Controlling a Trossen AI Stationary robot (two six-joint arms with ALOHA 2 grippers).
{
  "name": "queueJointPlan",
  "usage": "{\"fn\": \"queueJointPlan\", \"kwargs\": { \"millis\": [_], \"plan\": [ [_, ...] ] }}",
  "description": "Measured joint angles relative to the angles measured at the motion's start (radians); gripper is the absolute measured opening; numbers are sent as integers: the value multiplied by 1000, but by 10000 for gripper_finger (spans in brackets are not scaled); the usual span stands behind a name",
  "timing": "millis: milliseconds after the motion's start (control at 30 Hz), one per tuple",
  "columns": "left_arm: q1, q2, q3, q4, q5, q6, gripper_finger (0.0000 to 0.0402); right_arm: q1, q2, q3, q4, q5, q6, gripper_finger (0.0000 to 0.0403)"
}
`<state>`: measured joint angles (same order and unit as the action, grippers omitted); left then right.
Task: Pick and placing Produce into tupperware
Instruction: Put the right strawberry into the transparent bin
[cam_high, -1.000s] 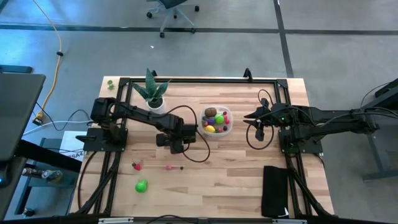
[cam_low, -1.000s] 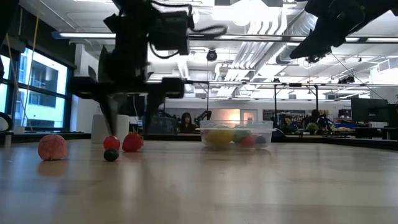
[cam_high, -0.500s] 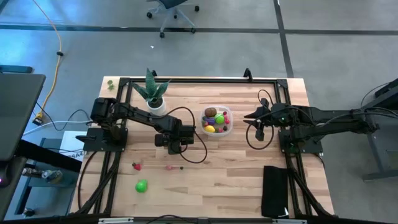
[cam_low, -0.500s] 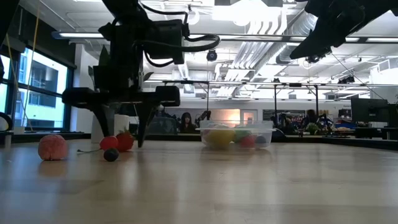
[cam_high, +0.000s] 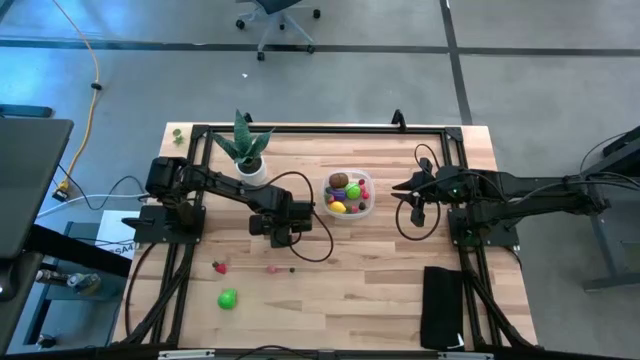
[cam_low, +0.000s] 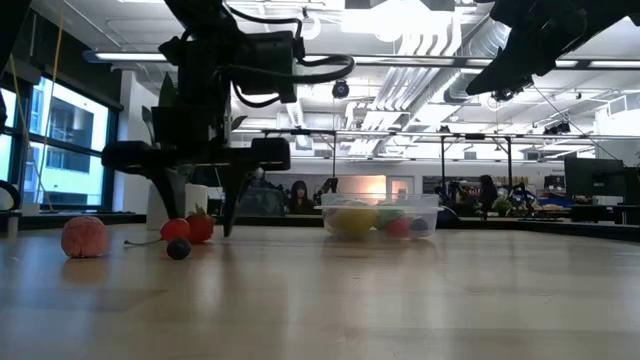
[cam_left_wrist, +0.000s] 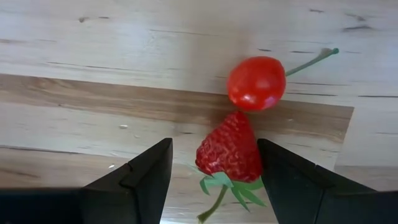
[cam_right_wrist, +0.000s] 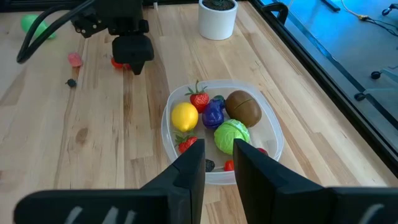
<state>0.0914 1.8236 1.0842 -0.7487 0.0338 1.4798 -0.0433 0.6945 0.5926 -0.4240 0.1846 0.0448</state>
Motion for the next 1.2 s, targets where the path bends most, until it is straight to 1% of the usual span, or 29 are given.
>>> {"fn": "queueJointPlan", "kwargs": {
  "millis": [500, 833, 933, 1200],
  "plan": [
    [0, 0, 0, -19, 3, 0, 218, 0, 0, 0, 0, 0, 0, 73],
    [0, 0, 1, -37, 4, 0, 159, 0, 0, 0, 0, 0, 0, 73],
    [0, 0, 1, -38, 8, 0, 153, 0, 0, 0, 0, 0, 0, 73],
    [0, 0, 1, -37, 3, -3, 155, 0, 0, 0, 0, 0, 0, 73]
  ]
}}
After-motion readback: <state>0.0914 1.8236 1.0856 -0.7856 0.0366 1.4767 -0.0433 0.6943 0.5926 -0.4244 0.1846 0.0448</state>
